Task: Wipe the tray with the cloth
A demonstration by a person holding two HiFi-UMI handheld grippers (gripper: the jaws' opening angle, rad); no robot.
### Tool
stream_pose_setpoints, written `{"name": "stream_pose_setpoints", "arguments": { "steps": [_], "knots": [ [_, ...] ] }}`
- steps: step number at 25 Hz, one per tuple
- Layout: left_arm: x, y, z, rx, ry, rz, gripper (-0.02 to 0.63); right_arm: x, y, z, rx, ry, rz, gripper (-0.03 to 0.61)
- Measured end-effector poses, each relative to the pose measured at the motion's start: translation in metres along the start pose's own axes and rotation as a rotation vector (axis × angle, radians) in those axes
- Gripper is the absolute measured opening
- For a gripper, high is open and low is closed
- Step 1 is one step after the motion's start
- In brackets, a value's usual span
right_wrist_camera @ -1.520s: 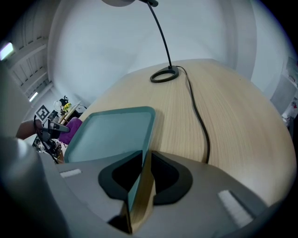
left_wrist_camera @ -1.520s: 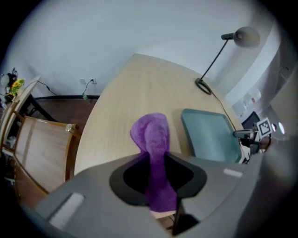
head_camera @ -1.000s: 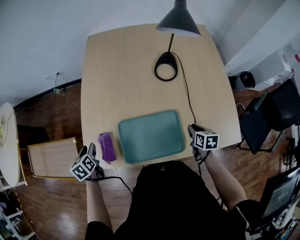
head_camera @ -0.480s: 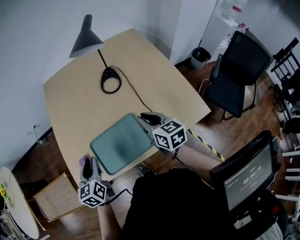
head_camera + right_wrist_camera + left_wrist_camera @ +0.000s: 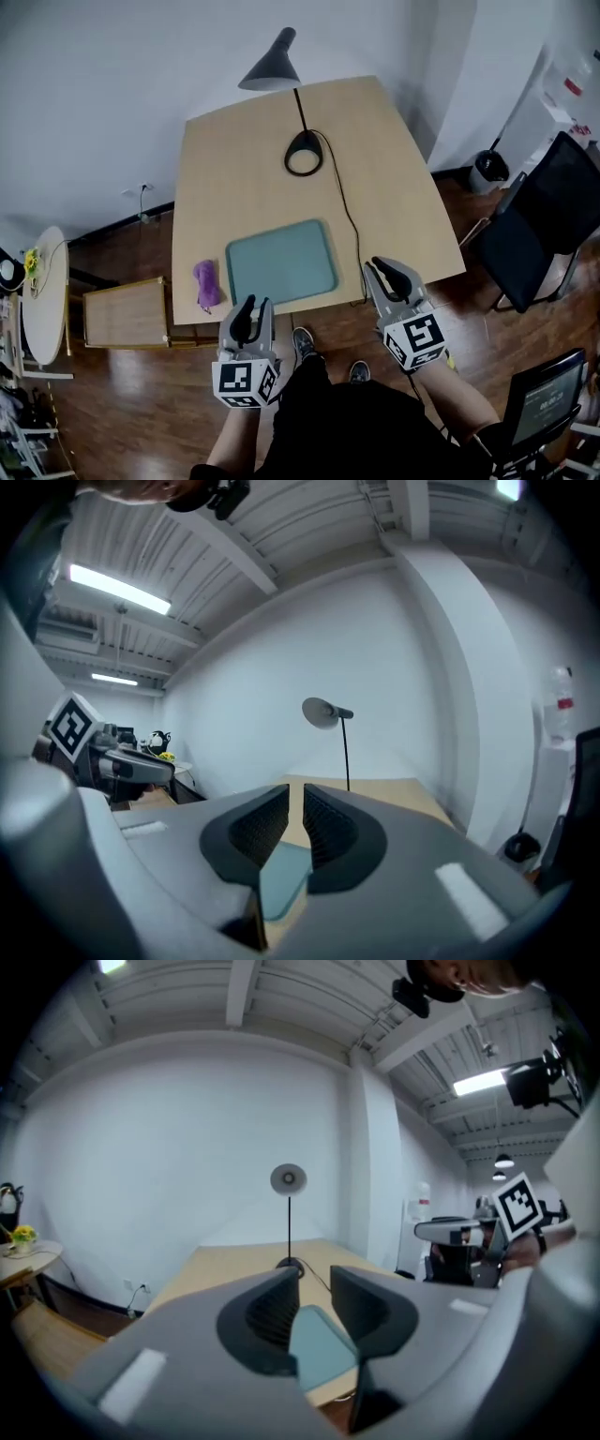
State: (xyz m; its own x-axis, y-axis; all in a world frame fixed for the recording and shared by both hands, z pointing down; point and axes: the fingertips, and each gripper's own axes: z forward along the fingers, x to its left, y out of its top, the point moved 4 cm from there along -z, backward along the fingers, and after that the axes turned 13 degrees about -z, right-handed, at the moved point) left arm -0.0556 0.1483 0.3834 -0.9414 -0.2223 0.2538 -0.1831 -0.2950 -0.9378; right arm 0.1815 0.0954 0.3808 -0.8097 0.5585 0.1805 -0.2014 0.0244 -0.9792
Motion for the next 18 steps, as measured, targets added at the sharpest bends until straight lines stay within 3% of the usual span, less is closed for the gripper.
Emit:
{"name": "stream_pose_setpoints", "arguments": {
  "steps": [4, 11, 18],
  "knots": [
    [-0.018, 0.004, -0.019, -0.027, 0.001, 0.049, 0.129, 0.002, 0.005, -0.018, -0.037, -0.034, -0.029, 0.046],
    [-0.022, 0.011, -0.038, -0.053, -0.032, 0.040, 0.120, 0.013, 0.021, -0.024, -0.071, -0.047, -0.016, 0.043],
    [0.011, 0.011, -0.069, -0.074, -0.010, 0.012, 0.115, 0.053, 0.029, -0.006, -0.063, -0.022, -0.046, 0.040]
  ]
}}
